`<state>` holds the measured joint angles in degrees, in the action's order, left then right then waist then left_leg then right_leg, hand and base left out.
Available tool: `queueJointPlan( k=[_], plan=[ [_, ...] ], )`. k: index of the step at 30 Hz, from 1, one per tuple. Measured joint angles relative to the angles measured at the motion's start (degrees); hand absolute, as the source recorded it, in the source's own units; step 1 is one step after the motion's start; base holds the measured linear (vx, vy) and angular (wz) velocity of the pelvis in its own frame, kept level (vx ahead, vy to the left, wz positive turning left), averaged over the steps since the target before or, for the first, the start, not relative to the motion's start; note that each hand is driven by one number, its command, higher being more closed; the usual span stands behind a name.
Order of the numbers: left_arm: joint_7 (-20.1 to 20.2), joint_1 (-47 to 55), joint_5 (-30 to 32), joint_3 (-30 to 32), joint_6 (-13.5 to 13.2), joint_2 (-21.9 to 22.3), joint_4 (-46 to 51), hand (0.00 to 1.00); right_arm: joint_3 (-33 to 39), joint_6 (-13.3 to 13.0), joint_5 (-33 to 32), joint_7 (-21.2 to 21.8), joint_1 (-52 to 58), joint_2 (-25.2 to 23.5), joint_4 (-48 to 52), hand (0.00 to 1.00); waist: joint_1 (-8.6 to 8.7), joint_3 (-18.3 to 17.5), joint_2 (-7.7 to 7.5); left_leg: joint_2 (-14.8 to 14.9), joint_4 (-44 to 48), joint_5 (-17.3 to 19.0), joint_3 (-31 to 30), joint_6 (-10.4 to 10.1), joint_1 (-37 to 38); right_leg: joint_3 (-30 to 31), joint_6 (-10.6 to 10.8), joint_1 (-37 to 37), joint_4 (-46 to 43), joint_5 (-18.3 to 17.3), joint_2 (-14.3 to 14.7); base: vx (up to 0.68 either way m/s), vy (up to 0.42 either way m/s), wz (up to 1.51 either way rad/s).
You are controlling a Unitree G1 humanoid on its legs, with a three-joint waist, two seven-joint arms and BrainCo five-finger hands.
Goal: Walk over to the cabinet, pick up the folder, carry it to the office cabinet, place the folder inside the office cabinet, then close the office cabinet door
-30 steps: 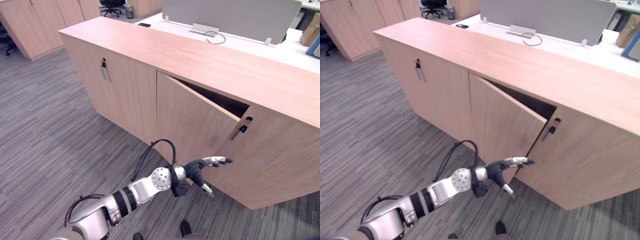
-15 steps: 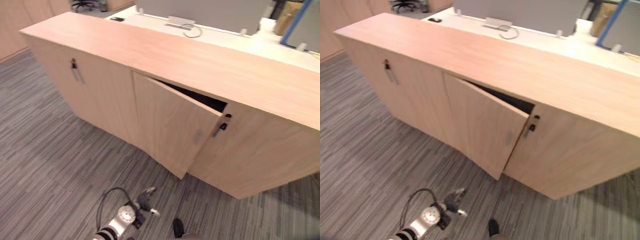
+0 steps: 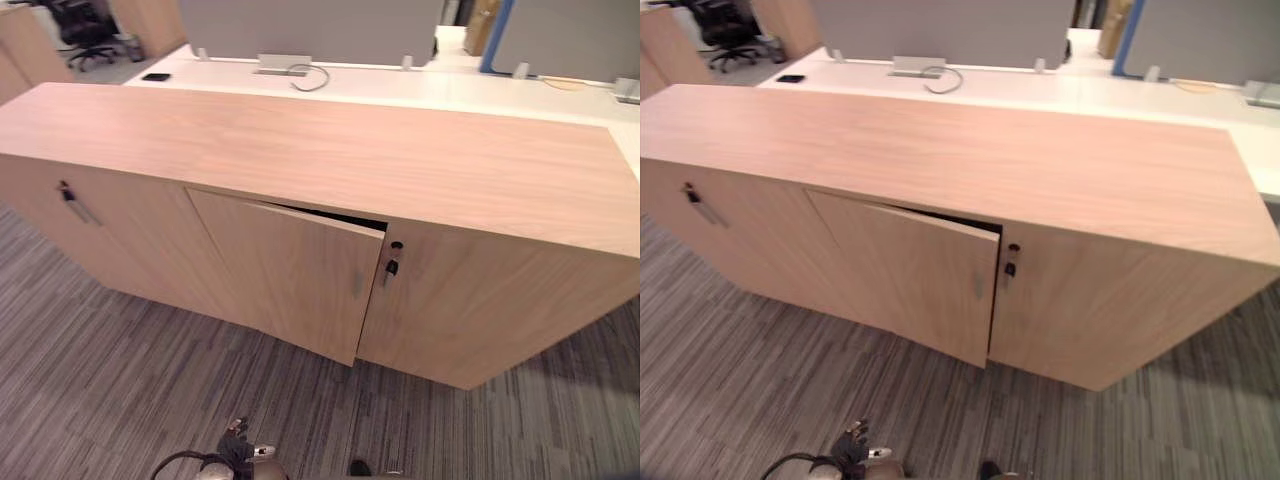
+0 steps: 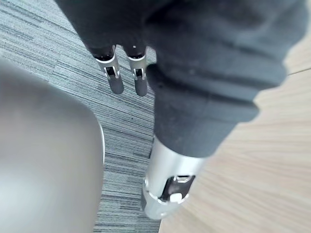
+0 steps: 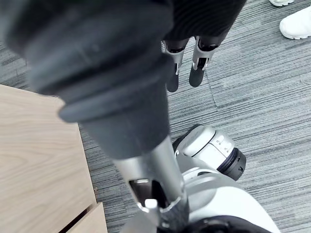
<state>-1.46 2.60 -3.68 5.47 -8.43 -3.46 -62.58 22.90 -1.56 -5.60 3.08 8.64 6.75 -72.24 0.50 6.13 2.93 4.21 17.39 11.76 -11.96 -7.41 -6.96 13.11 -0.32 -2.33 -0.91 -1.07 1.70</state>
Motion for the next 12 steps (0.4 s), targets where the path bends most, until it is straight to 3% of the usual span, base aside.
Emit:
queueJointPlan(
  k=[1, 2, 4, 7, 12],
  plan=[
    [-0.39, 0.35, -1.14, 0.91, 0.00, -0.08, -0.07, 0.00, -0.30, -0.06, 0.00, -0.40, 0.06, -0.38, 0.01, 0.00, -0.08, -0.13, -0.49, -0.33, -0.42, -2.77, 0.09, 1.89, 0.47, 0.83, 0.79, -0.01, -0.21, -0.53, 0.03, 0.06, 0.234, -0.44],
    [-0.67, 0.62, -1.48, 1.57, 0.01, -0.39, 0.10, 0.00, -0.59, -0.06, 0.04, -1.58, 0.00, -0.95, 0.06, 0.00, -0.29, -0.46, -1.48, -0.88, -2.01, -3.22, 1.22, 2.38, 1.24, 0.87, 1.15, 0.19, -0.39, -0.76, -0.60, 0.06, 0.177, -0.31],
    [-0.95, 0.86, -1.40, 1.62, -0.02, -0.19, 0.14, 0.00, -1.90, -0.18, -0.05, -2.14, 0.37, -0.61, 0.12, 0.00, -0.66, -0.91, -1.65, -2.31, -6.51, -4.90, 3.24, 3.78, 3.21, 1.58, 2.07, 0.85, -0.46, -1.30, -2.74, 0.05, 0.123, -0.25],
    [-1.53, 1.55, -1.36, 1.09, 0.00, -0.40, 0.01, 0.00, -3.41, -0.82, -1.11, -1.37, 1.13, -0.27, 0.64, 0.00, -0.02, -2.24, -2.14, -3.49, -13.51, -8.76, 4.46, 4.43, 5.01, 2.15, 2.94, 2.64, -0.32, -1.51, -4.13, 0.12, 0.101, -0.14],
    [-1.90, 0.42, -0.46, -2.28, 0.04, -0.73, 0.00, 0.00, -4.27, -0.77, -2.21, -1.52, 1.80, -0.30, 0.67, 0.00, 0.06, -2.54, -2.00, -3.26, -14.05, -8.98, 4.98, 5.06, 6.05, 2.12, 3.09, 2.19, 0.04, -1.40, -3.82, 0.10, 0.039, -0.11]
  ],
)
